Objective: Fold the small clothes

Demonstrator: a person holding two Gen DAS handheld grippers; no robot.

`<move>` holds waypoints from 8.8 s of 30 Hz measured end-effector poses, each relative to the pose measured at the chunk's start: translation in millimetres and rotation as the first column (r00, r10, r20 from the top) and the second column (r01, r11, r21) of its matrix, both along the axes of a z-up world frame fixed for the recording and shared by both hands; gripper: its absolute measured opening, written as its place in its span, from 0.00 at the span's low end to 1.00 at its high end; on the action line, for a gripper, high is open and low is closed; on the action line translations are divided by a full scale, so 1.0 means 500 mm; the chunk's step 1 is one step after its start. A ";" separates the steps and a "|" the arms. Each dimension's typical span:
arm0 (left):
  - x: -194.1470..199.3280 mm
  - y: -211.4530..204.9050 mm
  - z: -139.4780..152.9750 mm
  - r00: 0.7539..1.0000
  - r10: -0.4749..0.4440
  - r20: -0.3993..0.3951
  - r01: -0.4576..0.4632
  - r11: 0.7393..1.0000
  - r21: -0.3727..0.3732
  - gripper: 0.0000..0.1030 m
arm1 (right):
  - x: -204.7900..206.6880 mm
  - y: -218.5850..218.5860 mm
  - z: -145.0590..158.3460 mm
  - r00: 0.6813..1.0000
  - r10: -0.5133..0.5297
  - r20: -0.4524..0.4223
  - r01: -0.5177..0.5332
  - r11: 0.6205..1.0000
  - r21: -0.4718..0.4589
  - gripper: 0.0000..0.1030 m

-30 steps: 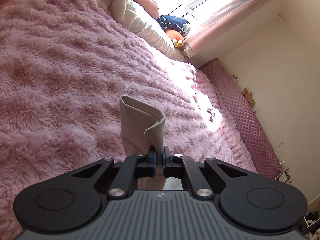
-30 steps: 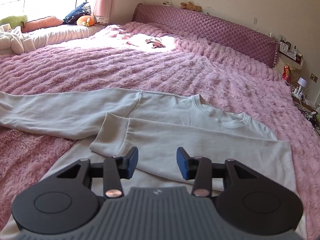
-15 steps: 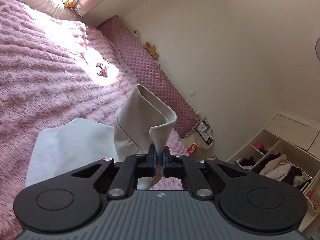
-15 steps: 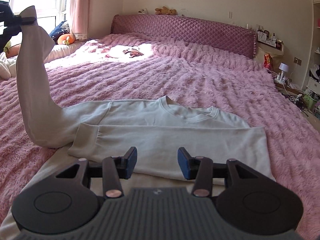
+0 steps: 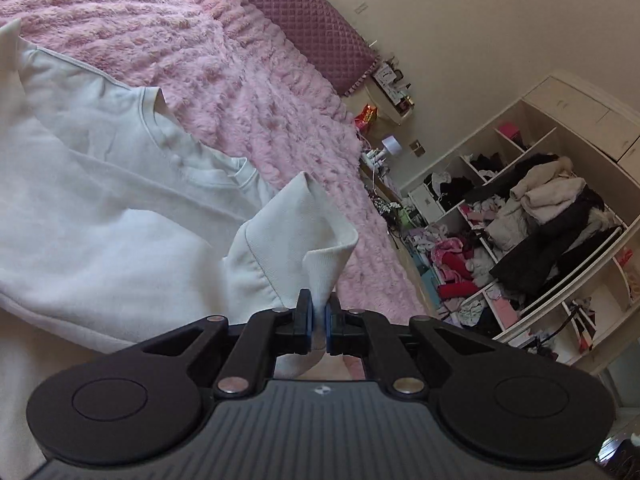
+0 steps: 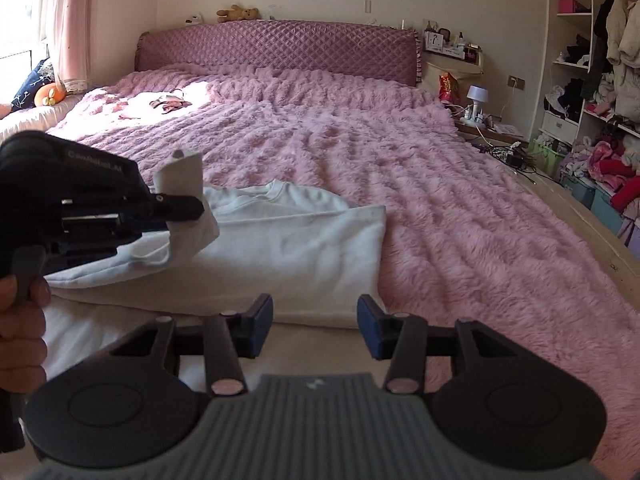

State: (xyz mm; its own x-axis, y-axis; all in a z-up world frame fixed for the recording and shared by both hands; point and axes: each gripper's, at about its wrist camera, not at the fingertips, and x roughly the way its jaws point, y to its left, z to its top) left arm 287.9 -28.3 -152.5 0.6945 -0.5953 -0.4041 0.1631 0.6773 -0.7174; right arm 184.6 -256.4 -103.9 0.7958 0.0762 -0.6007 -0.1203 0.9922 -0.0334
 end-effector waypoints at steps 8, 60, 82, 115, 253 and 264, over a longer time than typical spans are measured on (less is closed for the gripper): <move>-0.025 -0.056 -0.019 0.989 -0.128 -0.080 0.140 0.977 0.159 0.27 | 0.023 -0.051 -0.017 0.999 -0.049 -0.019 0.050 0.998 0.040 0.42; -0.106 0.346 -0.040 0.988 0.027 0.153 -0.144 0.528 0.837 0.04 | 0.224 -0.058 -0.046 0.996 -0.064 -0.061 0.083 0.923 0.377 0.00; -0.192 0.340 0.040 0.974 0.042 0.223 -0.212 0.525 0.824 0.09 | 0.135 -0.099 -0.158 0.962 0.005 -0.275 0.128 0.876 0.464 0.25; 0.029 0.376 0.009 0.983 0.181 0.033 -0.179 0.892 0.414 0.29 | 0.191 -0.071 -0.125 0.992 0.001 -0.129 0.053 0.908 0.416 0.17; -0.127 0.494 0.140 0.994 0.058 -0.093 -0.061 0.997 -0.039 0.05 | 0.041 -0.229 0.057 0.992 -0.038 -0.118 0.103 0.780 0.617 0.06; 0.153 0.481 0.082 0.989 0.085 -0.124 -0.078 0.995 0.062 0.05 | 0.361 -0.189 -0.026 0.983 -0.088 -0.159 0.166 0.791 0.589 0.06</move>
